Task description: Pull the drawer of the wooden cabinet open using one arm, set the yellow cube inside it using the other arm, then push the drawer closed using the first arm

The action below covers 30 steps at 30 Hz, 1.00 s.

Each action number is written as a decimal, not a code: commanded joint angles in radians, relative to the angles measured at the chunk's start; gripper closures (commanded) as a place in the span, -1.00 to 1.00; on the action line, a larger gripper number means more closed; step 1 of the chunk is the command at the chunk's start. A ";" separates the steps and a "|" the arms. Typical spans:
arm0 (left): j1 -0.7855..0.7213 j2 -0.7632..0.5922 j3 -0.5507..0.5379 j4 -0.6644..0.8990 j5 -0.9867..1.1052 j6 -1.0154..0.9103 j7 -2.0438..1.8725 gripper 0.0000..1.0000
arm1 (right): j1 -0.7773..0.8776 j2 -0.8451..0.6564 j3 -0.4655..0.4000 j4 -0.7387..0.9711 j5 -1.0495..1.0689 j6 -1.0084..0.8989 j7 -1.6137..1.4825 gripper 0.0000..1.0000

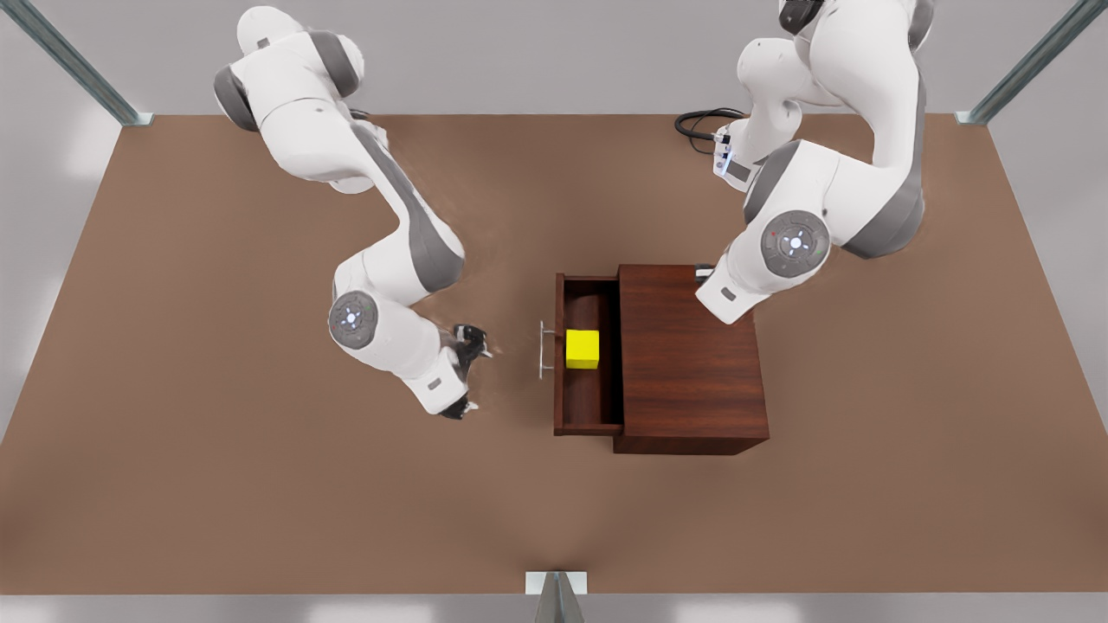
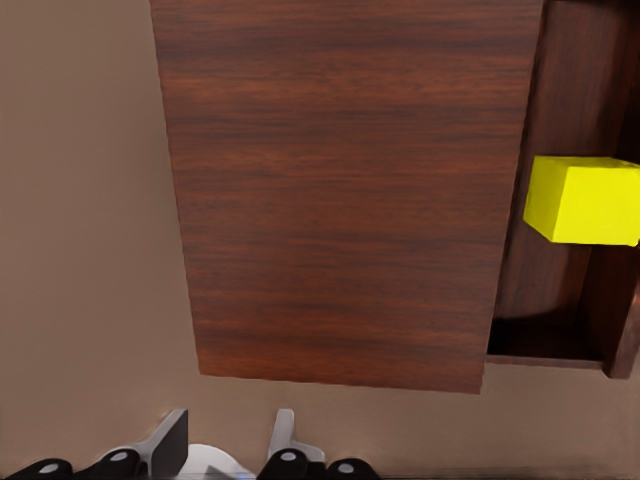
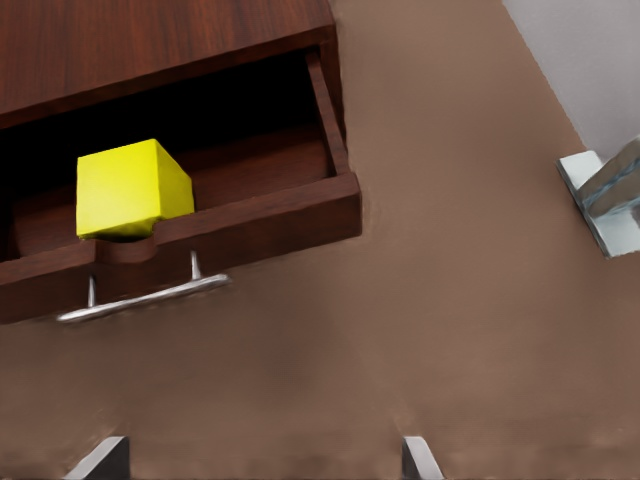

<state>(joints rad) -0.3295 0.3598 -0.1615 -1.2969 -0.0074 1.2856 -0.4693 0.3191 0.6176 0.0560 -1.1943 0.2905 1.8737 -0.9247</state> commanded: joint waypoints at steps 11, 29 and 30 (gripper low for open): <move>-0.447 0.410 0.008 0.189 -0.045 0.808 -2.131 0.57 | -0.229 -0.352 -0.084 -0.214 -0.320 -0.453 1.086 -1.00; -0.407 0.544 0.010 0.153 -0.020 0.813 -1.924 0.57 | -0.255 -0.325 -0.088 -0.214 -0.252 -0.438 1.031 -1.00; -0.404 0.544 0.010 0.151 -0.020 0.782 -1.904 0.57 | -0.255 -0.325 -0.088 -0.214 -0.252 -0.438 1.031 -1.00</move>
<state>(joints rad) -0.7344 0.9043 -0.1517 -1.1472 -0.0280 2.1058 -2.0663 0.0645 0.2928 -0.0323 -1.4085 0.0378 1.4323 -0.0789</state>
